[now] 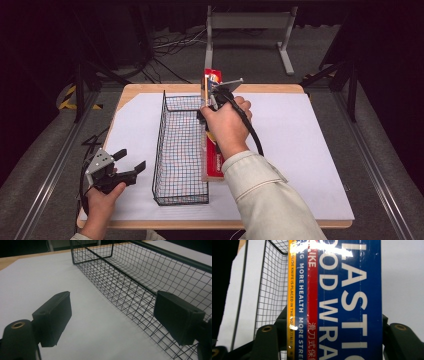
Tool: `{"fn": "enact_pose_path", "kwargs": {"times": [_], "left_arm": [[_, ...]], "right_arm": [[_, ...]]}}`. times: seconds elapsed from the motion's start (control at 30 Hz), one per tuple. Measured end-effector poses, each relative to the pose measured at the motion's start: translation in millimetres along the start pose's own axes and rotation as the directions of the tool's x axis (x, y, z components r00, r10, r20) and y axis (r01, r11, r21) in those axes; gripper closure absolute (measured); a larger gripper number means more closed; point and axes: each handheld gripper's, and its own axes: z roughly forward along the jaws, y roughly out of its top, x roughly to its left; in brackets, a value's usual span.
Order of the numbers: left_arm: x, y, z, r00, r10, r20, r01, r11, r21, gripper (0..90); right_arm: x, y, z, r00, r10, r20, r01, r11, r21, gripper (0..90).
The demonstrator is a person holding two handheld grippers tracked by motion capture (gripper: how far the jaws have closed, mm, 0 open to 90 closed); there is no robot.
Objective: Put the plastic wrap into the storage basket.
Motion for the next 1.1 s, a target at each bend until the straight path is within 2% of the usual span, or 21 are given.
{"fn": "enact_pose_path", "kwargs": {"times": [0.07,0.23,0.33,0.53,0.8,1.1], "left_arm": [[0.1,-0.5,1.0,1.0,-0.003,-0.001,0.003,1.0,0.005,15.6],[1.0,-1.1,1.0,0.9999,-0.01,-0.004,0.01,0.9999,-0.003,15.6],[1.6,-0.9,0.4,0.9999,-0.01,-0.004,0.01,0.9999,-0.004,15.6],[1.6,-1.9,2.8,0.9999,-0.007,-0.015,0.007,0.9999,0.013,15.6],[1.6,-2.0,2.7,0.9998,-0.006,-0.017,0.007,0.9999,0.015,15.6],[0.3,-1.9,1.3,0.9993,0.004,-0.038,-0.003,0.9998,0.022,15.7]], "right_arm": [[5.6,-0.3,1.0,1.0,0.0,-0.004,0.0,1.0,0.003,40.4],[13.4,1.2,2.0,0.9975,0.054,-0.044,-0.054,0.999,0.002,40.4],[19.7,0.3,5.1,0.9986,0.043,-0.03,-0.043,0.999,-0.003,40.4],[30.4,-0.9,13.2,0.9962,0.076,-0.044,-0.076,0.997,-0.004,40.3],[36.1,-0.9,18.5,0.9953,0.088,-0.04,-0.088,0.996,-0.001,40.3],[43.3,-8.0,32.3,0.9965,0.07,-0.046,-0.07,0.998,0.008,40.3]]}}
